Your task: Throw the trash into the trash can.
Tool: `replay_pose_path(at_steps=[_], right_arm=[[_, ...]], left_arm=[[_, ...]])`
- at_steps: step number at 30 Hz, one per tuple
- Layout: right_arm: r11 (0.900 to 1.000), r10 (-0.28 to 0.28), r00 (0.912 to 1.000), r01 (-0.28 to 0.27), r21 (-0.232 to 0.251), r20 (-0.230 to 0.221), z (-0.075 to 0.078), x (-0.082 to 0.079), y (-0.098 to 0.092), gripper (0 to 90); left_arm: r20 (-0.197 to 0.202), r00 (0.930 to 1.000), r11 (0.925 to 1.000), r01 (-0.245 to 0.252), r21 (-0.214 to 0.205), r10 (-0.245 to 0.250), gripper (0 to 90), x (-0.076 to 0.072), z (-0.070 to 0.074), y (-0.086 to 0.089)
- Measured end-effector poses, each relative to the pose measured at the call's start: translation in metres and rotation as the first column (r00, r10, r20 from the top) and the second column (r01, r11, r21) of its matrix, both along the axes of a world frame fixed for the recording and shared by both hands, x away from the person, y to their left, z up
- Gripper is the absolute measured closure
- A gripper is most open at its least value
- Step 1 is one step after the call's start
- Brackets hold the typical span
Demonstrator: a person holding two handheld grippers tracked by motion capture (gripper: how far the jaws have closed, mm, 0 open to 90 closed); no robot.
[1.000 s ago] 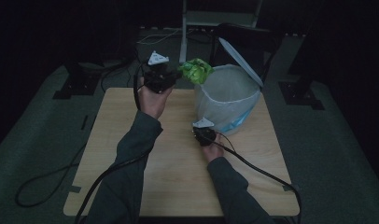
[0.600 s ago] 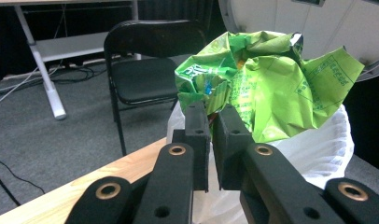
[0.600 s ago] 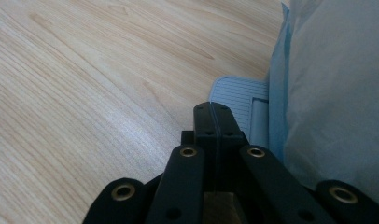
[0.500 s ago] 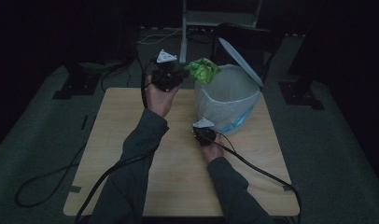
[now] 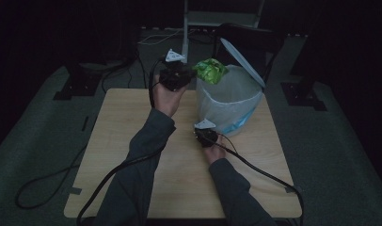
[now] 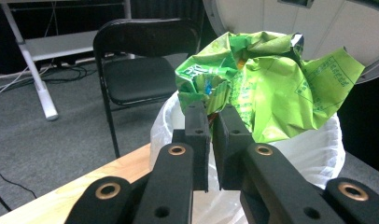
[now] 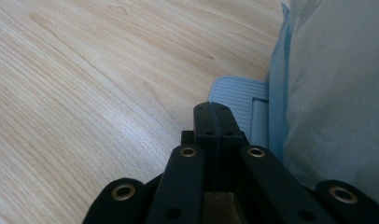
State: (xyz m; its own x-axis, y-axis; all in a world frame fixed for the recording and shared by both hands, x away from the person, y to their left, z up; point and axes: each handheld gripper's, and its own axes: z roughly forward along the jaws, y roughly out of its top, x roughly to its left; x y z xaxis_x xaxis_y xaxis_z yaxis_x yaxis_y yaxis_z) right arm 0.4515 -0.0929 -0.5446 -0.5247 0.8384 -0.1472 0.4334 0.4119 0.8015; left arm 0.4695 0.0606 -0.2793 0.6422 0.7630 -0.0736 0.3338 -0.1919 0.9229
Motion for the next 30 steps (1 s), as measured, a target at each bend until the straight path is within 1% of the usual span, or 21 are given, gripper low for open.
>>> replay_pose_path(at_steps=[9,14,15,16,17,18,19,20,22,24,26,27,30], right_arm=[[1.0000,-0.003,1.0000,0.003,0.000,-0.002,0.000,0.000,0.000,90.0],[1.0000,0.003,1.0000,-0.003,-0.001,0.000,0.000,0.000,0.000,90.0],[1.0000,0.003,1.0000,-0.003,-0.001,0.000,0.000,0.000,0.000,90.0],[1.0000,0.005,1.0000,-0.005,-0.003,0.001,0.000,0.000,0.000,90.0],[1.0000,0.004,1.0000,-0.004,-0.003,0.003,0.000,0.000,0.000,90.0],[1.0000,0.003,1.0000,-0.003,-0.003,0.001,0.000,0.000,0.000,90.0],[1.0000,0.002,1.0000,-0.002,-0.004,0.002,0.000,0.000,0.000,90.0],[1.0000,0.002,1.0000,-0.002,-0.004,0.001,0.000,0.000,0.000,90.0],[1.0000,0.002,1.0000,-0.002,-0.003,0.001,0.000,0.000,0.000,90.0],[1.0000,0.002,1.0000,-0.002,-0.001,0.001,0.000,0.000,0.000,90.0],[1.0000,0.001,1.0000,-0.001,-0.002,0.000,0.000,0.000,0.000,90.0],[1.0000,0.002,1.0000,-0.002,-0.002,0.001,0.000,0.000,0.000,90.0],[0.9999,0.005,1.0000,-0.005,-0.012,0.002,0.000,0.000,0.000,90.0]], left_arm=[[0.002,0.9999,0.9999,0.014,-0.003,-0.014,85.2,0.000,0.002,-0.009],[-0.005,0.9996,0.9995,0.026,-0.017,-0.026,85.2,0.001,0.001,-0.013],[-0.007,0.9992,0.9989,0.038,-0.028,-0.038,85.1,0.000,0.001,-0.014],[0.001,0.9978,0.9973,0.067,-0.032,-0.067,84.5,0.000,0.000,-0.017],[0.004,0.9933,0.9928,0.115,-0.032,-0.115,81.9,0.000,-0.001,-0.020],[-0.002,0.9889,0.9885,0.149,-0.028,-0.149,75.6,0.000,-0.002,-0.024],[-0.005,0.9880,0.9880,0.155,0.007,-0.155,68.5,-0.001,-0.004,-0.029],[-0.003,0.9889,0.9886,0.149,0.025,-0.149,64.8,-0.002,-0.005,-0.031],[-0.012,0.9898,0.9898,0.142,0.012,-0.142,63.5,-0.001,-0.008,-0.028],[-0.011,0.9922,0.9922,0.124,-0.004,-0.124,62.3,-0.001,-0.009,-0.021],[-0.014,0.9927,0.9927,0.120,-0.008,-0.120,61.8,-0.001,-0.009,-0.018],[-0.020,0.9945,0.9946,0.102,-0.019,-0.103,61.8,-0.001,-0.009,-0.008],[-0.017,0.9961,0.9957,0.086,-0.034,-0.086,61.7,-0.001,-0.010,0.002]])
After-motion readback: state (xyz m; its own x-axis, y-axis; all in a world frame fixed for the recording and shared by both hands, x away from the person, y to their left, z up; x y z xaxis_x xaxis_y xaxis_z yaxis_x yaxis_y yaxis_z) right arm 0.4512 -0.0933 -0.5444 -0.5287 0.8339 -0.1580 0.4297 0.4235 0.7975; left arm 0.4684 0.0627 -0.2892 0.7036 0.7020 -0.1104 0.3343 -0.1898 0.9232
